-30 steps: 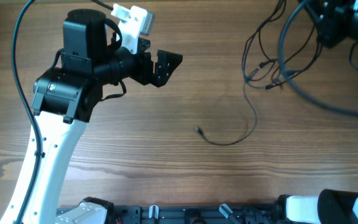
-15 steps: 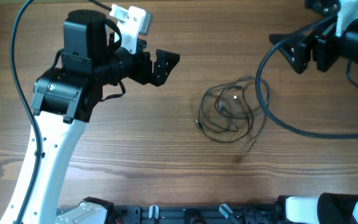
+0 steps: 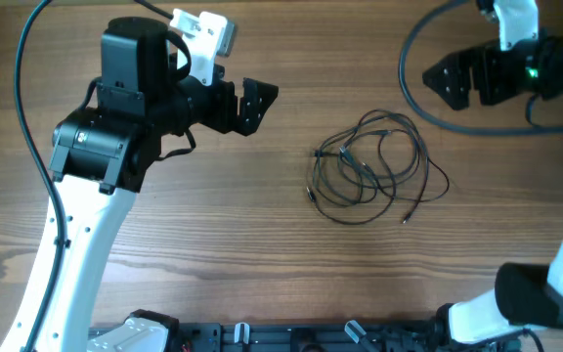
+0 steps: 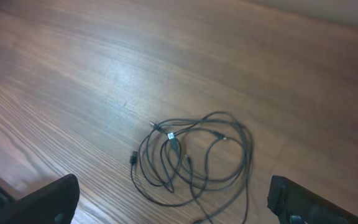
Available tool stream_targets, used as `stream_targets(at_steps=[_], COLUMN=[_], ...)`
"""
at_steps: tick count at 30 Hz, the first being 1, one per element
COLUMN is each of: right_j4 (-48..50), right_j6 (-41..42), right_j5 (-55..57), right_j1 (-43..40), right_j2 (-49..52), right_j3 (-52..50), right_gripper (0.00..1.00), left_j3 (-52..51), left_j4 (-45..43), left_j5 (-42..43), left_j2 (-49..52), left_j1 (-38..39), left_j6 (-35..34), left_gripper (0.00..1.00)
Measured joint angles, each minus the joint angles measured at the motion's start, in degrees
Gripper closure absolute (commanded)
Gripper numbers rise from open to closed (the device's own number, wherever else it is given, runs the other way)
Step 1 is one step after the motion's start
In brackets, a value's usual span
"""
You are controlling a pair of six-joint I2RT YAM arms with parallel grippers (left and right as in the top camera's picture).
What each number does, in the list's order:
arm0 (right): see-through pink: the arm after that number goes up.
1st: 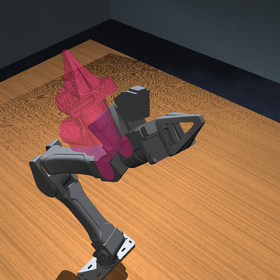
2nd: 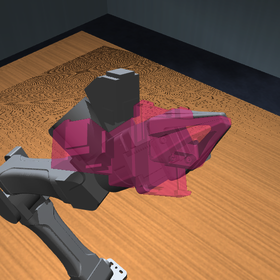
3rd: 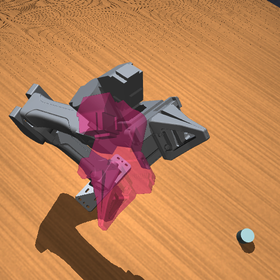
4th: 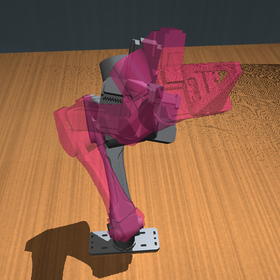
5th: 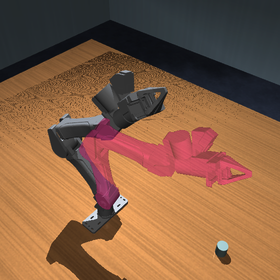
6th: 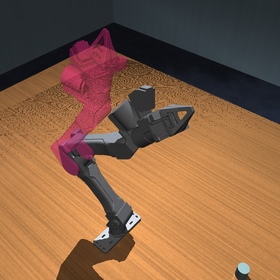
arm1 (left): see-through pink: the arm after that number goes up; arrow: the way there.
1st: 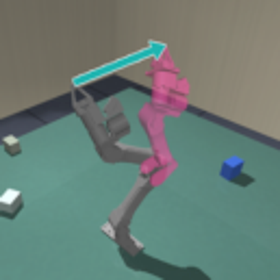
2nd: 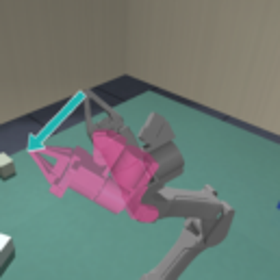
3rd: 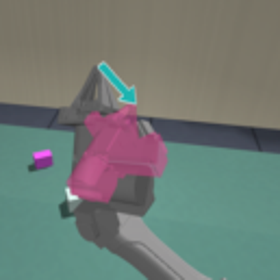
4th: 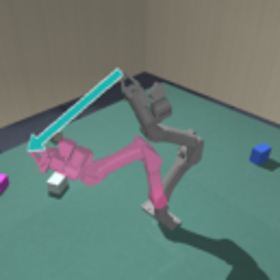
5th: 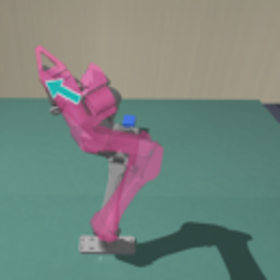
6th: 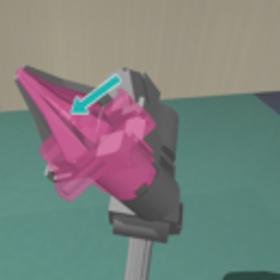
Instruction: Untangle cables
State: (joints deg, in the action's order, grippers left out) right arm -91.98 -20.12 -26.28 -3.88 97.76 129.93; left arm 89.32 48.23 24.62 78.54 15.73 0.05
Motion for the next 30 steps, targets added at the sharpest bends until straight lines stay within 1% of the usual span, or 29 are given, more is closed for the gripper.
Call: stream_targets(at_steps=[5, 9, 11, 15, 19, 22, 26, 30], right_j4=[0.09, 1.66, 3.21, 8.87, 14.53, 19.45, 28.28, 37.97], right_j6=[2.38, 3.08, 4.11, 8.76, 13.84, 17.64, 22.58, 30.16], right_j5=[-0.94, -6.43, -7.82, -9.7, -10.29, -10.67, -10.71, -7.65], right_j1=[0.74, 1.68, 1.7, 1.86, 2.73, 4.59, 8.0, 12.2], right_j2=[3.56, 6.47, 7.23, 8.26, 8.46, 8.55, 8.55, 8.72], right_j3=[-3.78, -8.46, -10.14, -15.8, -21.7, -26.82, -34.01, -41.86], right_gripper=[0.0, 0.0, 0.0, 0.01, 0.06, 0.08, 0.08, 0.09], left_j3=[0.0, 0.0, 0.0, 0.0, 0.0, 0.0, 0.0, 0.0], left_j4=[2.45, 6.25, 6.67, 6.88, 6.95, 6.91, 6.95, 6.93], left_j5=[-0.37, -0.42, -0.42, -0.44, -0.59, -0.63, -0.66, -0.76], left_j2=[0.0, 0.0, 0.0, 0.0, 0.0, 0.0, 0.0, 0.0], left_j1=[0.0, 0.0, 0.0, 0.0, 0.0, 0.0, 0.0, 0.0], left_j6=[0.0, 0.0, 0.0, 0.0, 0.0, 0.0, 0.0, 0.0], left_gripper=[0.0, 0.0, 0.0, 0.0, 0.0, 0.0, 0.0, 0.0])
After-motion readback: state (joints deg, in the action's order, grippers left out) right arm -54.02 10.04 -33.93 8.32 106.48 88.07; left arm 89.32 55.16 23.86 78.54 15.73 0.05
